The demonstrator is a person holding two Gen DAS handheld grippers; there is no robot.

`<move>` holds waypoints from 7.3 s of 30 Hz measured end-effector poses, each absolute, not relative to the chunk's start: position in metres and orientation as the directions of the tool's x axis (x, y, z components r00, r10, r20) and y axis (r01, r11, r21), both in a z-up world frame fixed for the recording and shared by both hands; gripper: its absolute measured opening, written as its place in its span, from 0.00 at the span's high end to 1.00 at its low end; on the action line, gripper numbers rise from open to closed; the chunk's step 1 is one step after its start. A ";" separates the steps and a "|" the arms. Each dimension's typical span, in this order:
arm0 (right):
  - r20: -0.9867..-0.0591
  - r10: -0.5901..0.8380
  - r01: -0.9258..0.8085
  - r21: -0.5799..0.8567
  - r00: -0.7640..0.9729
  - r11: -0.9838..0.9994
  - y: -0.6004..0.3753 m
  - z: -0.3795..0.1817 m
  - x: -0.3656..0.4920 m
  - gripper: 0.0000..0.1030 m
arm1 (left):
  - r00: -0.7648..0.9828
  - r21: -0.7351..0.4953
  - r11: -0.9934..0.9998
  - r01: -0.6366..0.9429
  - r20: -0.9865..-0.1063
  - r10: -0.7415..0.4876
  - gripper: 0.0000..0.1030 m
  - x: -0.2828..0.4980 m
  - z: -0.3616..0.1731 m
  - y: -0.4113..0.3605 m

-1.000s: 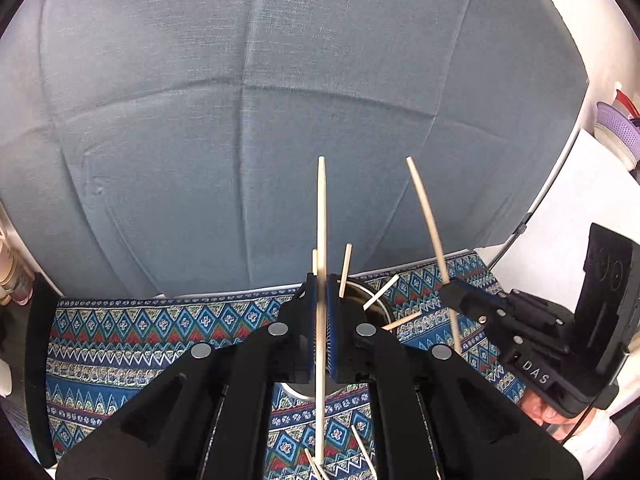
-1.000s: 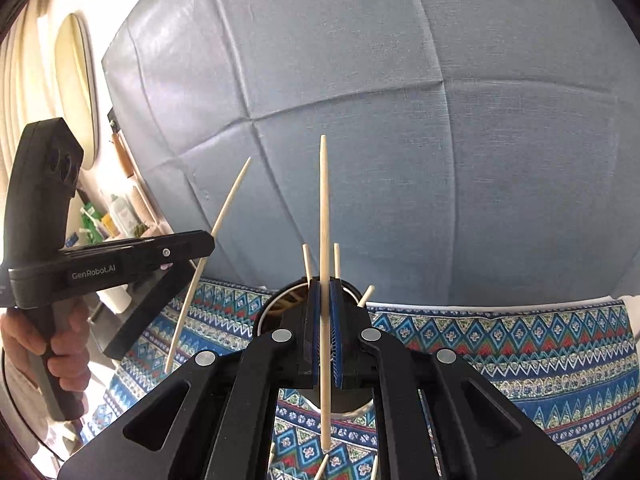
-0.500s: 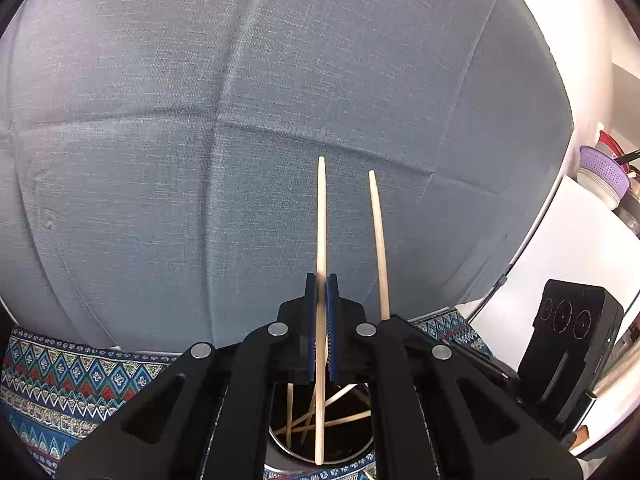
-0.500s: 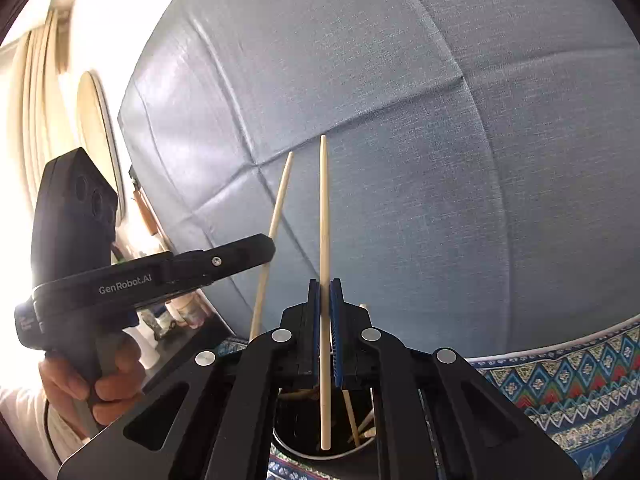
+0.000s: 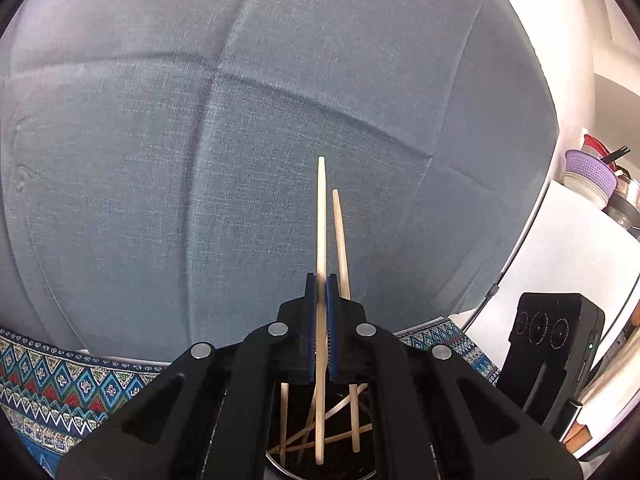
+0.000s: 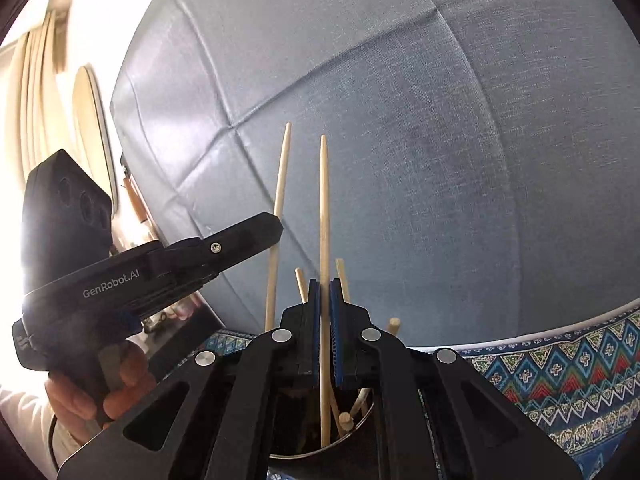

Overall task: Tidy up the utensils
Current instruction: 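Lower the sticks into the black holder and open both tools, then move both open tools back down toward the remaining sticks, then close the left tool on a wooden stick while the right tool grasps another, then lift both held sticks up over the black holder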

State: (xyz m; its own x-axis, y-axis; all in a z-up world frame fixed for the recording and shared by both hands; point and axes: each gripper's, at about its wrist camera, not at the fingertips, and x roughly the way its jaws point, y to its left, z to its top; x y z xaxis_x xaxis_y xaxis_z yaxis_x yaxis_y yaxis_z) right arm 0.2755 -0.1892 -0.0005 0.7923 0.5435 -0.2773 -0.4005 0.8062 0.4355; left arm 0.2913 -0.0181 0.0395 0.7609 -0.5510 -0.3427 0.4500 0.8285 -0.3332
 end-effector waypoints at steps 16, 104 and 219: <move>-0.298 0.448 -0.327 0.378 0.843 0.866 -0.223 0.025 0.253 0.61 | 0.825 -0.287 0.881 0.375 -0.331 -0.459 0.47 0.267 0.043 0.008; -0.918 0.126 -0.108 0.092 0.375 0.990 -0.213 -0.128 0.113 0.16 | 0.238 -0.073 0.989 0.131 -0.966 -0.103 0.06 0.130 -0.131 0.002; -0.348 0.336 -0.232 0.309 0.875 0.922 -0.214 0.085 0.200 0.95 | 0.699 -0.127 0.959 0.252 -0.662 -0.271 0.95 0.255 0.121 0.015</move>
State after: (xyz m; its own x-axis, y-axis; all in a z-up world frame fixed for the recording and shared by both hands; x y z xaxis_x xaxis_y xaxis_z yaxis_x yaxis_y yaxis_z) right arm 0.1995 -0.2138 0.0852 0.8750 0.3364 -0.3480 -0.2318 0.9224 0.3089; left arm 0.2550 0.0150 0.1212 0.6987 -0.2712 -0.6620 0.2521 0.9593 -0.1270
